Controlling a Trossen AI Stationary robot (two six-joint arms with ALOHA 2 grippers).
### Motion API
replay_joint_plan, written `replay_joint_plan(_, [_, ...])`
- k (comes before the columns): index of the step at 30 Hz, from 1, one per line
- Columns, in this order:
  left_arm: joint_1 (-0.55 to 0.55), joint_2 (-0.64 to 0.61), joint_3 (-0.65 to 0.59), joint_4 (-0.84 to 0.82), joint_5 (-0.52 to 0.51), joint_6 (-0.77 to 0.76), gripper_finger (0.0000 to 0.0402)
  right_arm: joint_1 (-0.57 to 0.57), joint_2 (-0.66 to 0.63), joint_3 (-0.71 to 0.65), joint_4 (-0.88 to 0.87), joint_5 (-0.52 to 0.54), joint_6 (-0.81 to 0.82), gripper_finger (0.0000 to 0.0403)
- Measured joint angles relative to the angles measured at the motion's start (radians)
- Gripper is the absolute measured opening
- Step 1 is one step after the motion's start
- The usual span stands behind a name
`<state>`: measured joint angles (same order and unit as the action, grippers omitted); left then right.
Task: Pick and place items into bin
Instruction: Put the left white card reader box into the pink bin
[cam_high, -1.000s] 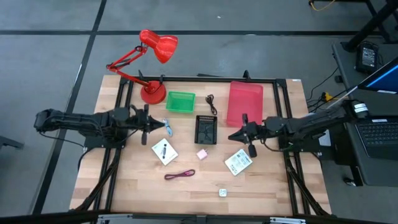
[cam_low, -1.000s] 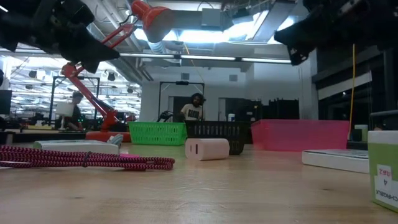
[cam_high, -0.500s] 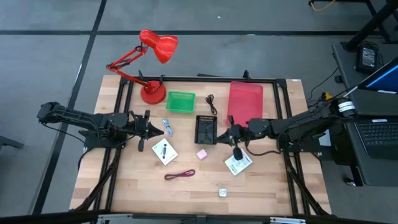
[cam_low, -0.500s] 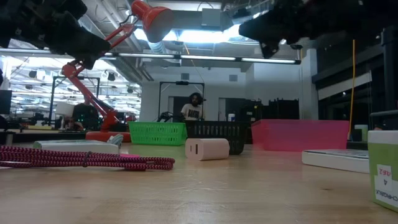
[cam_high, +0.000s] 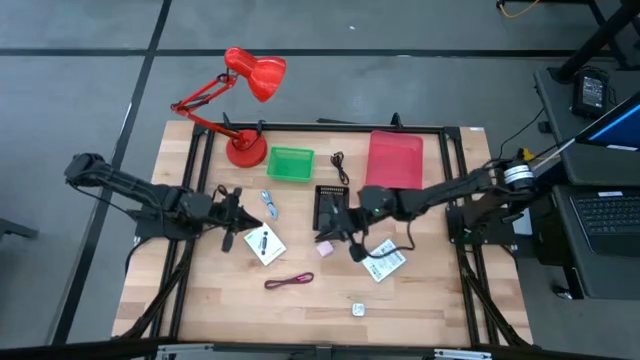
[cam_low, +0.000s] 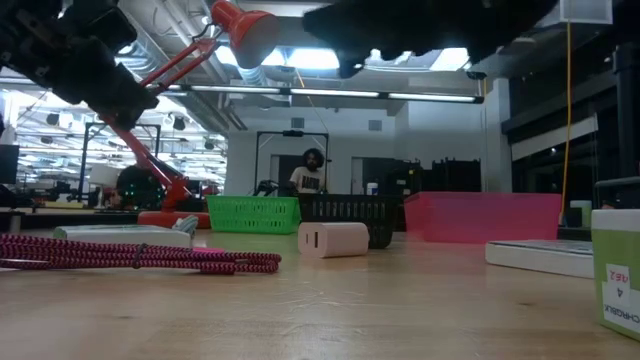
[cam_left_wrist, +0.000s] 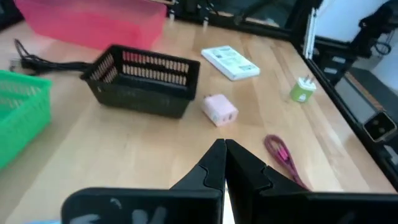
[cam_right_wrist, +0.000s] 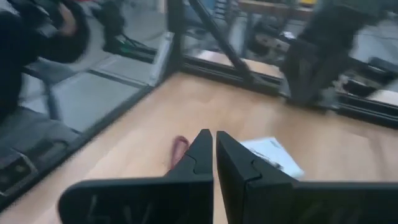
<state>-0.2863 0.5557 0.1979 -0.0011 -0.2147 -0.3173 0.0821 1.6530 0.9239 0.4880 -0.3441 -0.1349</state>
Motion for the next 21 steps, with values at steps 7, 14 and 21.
replay_joint_plan(7, [-0.064,0.07,0.173,-0.226,-0.06,-0.009,0.0003,-0.06,0.082,0.089,0.0,-0.039,0.024,0.0005])
replay_joint_plan(14, [-0.114,0.178,0.3,-0.426,-0.075,-0.122,0.0003,-0.066,0.118,0.125,0.004,-0.042,0.024,0.0005])
replay_joint_plan(21, [-0.131,0.259,0.333,-0.562,-0.073,-0.284,0.0003,-0.066,0.154,0.125,0.003,-0.042,0.024,0.0005])
